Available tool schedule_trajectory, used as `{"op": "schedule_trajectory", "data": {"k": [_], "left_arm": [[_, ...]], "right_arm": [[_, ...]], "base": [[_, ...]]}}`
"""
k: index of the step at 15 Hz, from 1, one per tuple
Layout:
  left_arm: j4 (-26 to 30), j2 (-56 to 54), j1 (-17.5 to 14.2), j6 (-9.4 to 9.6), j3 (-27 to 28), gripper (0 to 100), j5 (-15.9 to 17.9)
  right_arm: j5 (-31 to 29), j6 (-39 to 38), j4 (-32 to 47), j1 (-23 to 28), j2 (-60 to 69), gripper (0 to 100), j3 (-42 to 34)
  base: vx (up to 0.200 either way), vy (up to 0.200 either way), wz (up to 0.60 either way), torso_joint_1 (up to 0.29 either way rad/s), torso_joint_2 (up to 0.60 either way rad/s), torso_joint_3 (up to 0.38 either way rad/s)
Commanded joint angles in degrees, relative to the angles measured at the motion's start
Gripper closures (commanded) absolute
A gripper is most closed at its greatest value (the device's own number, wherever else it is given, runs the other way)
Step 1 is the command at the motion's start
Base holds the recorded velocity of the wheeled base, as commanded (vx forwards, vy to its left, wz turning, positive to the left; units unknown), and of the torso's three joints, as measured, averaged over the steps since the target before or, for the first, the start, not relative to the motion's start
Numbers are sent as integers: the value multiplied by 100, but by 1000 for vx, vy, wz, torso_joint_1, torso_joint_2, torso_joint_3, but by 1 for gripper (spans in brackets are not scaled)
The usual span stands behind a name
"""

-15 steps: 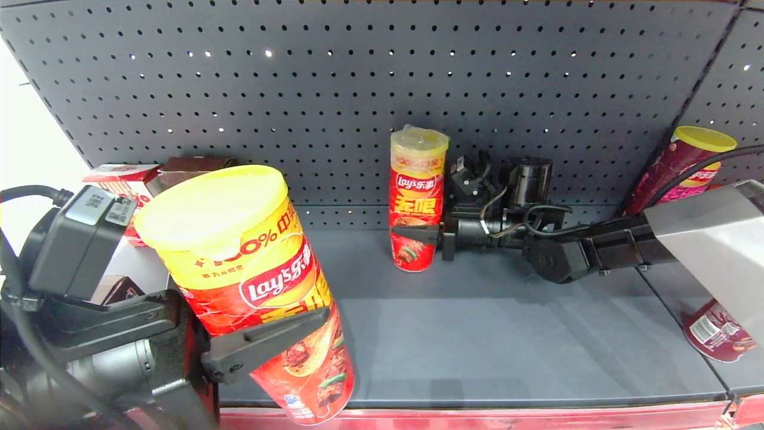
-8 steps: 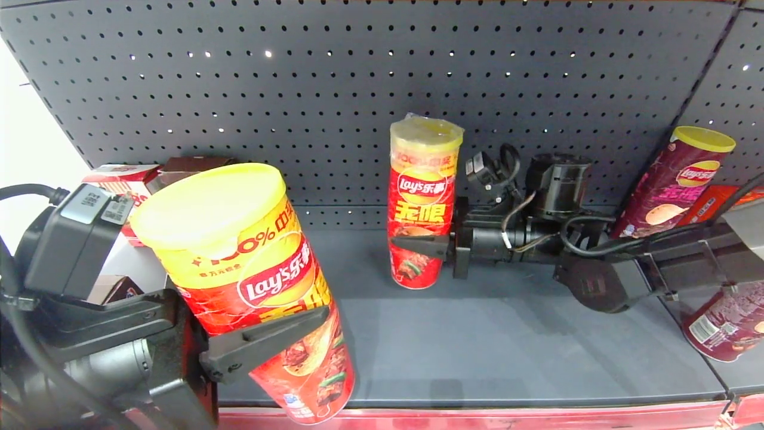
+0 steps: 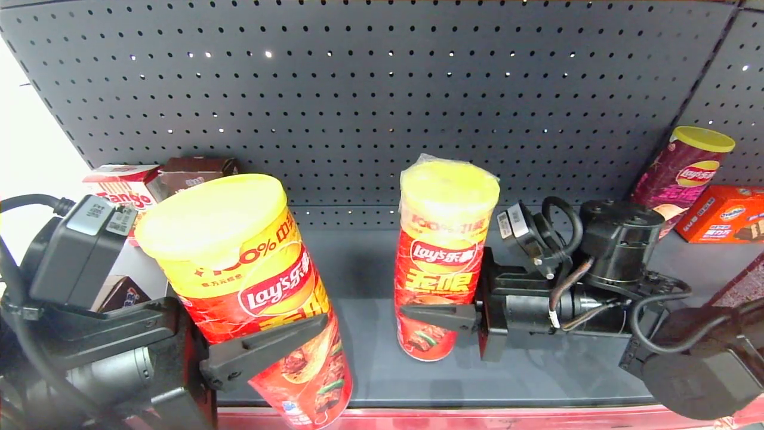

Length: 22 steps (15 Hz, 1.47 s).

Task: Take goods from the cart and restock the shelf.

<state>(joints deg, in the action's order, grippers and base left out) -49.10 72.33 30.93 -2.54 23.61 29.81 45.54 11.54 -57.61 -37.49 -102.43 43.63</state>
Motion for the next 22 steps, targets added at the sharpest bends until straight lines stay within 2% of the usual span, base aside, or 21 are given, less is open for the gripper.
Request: {"op": "schedule_trajectory", "data": {"k": [1,3,8,12,19,20,22], "left_arm": [[-3,1,1,-1,-6,100,-1],[-3,18,1,-1,-6,100,-1],[-3,27,-8,-1,-6,100,-1],[-3,36,-8,-1,-6,100,-10],[6,36,-8,-1,-15,100,-10],[-3,36,-8,-1,-15,100,-10],[-3,36,1,-1,-59,100,-10]], "right_arm": [[-2,6,-31,-48,276,100,-215],[-10,32,-127,-48,337,100,-636],[-19,41,-470,-48,144,100,-979],[-10,41,-795,-13,-252,100,-935],[-10,41,-787,22,-419,100,-619],[-10,41,-778,22,-419,0,-584],[-10,41,-778,84,-383,0,-601]], "base": [[0,0,0,0,0,0],[0,0,0,0,0,0],[0,0,0,0,0,0],[0,0,0,0,0,0],[0,0,0,0,0,0],[0,0,0,0,0,0],[0,0,0,0,0,0]]}}
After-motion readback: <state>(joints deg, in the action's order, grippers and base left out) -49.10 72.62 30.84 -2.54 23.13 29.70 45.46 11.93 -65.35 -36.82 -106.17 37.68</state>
